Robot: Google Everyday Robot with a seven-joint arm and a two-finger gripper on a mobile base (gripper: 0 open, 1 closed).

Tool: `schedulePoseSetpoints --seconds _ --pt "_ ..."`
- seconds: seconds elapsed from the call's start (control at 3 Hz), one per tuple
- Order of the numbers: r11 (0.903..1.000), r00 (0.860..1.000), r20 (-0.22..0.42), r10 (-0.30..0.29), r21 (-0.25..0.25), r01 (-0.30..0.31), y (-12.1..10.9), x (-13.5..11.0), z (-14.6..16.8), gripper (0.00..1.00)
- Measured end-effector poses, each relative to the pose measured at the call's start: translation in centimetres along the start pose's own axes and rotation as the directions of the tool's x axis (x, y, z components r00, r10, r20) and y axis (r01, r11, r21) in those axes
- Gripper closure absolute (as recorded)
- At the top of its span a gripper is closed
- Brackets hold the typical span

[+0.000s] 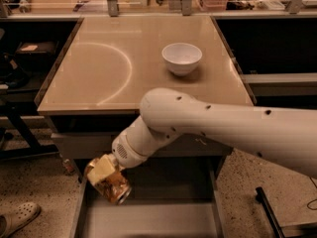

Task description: Place orange can into middle drawer

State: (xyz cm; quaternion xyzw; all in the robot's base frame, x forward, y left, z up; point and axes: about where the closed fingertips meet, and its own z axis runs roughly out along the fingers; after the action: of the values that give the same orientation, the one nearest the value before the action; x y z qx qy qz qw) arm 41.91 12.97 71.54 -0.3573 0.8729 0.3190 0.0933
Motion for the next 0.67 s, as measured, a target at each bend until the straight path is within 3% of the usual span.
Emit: schedulePoseSetpoints --seconds 0.67 --pt "0.9869 0.988 0.020 0.152 0.052 -0.153 -5.7 4.9 5.5 1.00"
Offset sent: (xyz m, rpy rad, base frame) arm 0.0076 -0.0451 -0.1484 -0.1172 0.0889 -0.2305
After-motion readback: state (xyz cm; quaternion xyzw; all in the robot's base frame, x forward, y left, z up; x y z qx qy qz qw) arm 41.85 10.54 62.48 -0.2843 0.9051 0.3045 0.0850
